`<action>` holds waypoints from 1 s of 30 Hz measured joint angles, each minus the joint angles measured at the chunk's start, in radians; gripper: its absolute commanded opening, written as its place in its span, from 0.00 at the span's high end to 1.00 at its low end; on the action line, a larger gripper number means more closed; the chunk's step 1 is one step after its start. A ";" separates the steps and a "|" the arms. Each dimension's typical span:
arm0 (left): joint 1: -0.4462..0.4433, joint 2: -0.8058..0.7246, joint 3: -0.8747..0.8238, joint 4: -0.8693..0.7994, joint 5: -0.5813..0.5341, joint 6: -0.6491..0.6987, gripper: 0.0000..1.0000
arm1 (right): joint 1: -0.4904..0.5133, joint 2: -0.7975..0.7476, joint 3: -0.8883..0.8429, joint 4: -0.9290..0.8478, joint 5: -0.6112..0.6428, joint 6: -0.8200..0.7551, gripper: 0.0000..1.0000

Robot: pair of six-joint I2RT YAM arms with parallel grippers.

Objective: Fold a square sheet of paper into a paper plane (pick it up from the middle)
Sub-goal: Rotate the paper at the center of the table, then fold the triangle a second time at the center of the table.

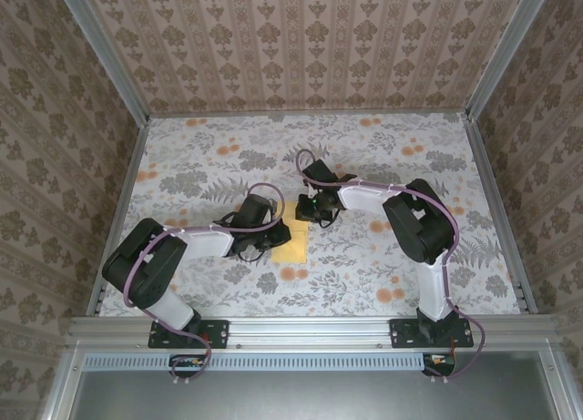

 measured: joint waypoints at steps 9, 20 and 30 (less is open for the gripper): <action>0.001 0.011 0.002 0.002 0.000 -0.007 0.91 | -0.016 -0.016 -0.015 -0.001 -0.010 -0.005 0.81; 0.001 0.018 0.002 0.008 0.001 -0.007 0.91 | -0.030 -0.143 -0.093 0.007 -0.085 -0.076 0.63; 0.001 0.017 0.002 0.014 0.005 -0.013 0.90 | -0.030 -0.249 -0.288 0.055 -0.209 -0.063 0.56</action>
